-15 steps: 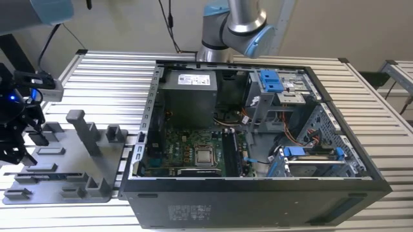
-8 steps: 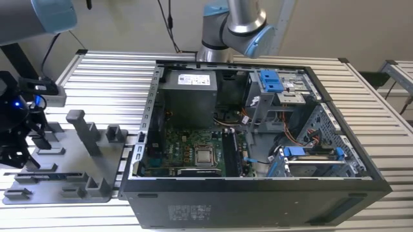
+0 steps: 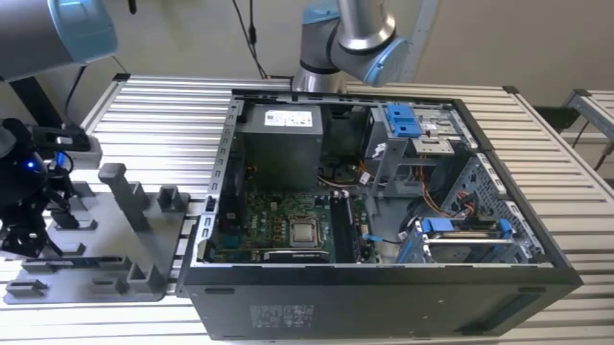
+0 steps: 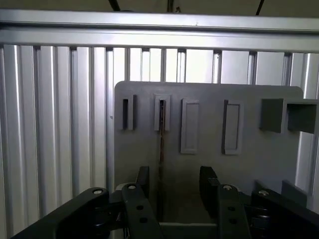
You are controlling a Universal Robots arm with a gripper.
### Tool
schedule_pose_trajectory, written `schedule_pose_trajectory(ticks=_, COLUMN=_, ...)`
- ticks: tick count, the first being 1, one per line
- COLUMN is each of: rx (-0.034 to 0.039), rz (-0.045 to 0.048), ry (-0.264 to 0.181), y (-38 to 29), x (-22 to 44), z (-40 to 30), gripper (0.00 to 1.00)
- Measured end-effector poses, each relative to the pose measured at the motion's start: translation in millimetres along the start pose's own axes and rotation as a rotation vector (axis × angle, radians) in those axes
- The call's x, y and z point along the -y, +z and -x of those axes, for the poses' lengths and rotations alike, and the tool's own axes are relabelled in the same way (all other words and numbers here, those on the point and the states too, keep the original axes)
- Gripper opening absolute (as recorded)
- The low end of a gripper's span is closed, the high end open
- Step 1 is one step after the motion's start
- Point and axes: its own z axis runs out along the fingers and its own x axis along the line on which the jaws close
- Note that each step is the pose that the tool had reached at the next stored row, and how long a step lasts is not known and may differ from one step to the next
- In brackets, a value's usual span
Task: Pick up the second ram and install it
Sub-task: 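Pick up the second ram and move it above second insertion slot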
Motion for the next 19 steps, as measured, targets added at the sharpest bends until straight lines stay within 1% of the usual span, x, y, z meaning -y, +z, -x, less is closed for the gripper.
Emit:
schedule_pose_trajectory(ticks=5, rx=0.0000, rz=0.0000, ry=0.000, y=8.5, x=0.1, z=-0.7, gripper=0.54)
schedule_pose_trajectory(ticks=11, rx=-0.0018, rz=0.0001, ry=0.000, y=19.1, x=-0.4, z=-0.9, gripper=0.54)
schedule_pose_trajectory(ticks=19, rx=-0.0037, rz=0.0012, ry=0.000, y=31.6, x=-1.9, z=-2.2, gripper=0.54)
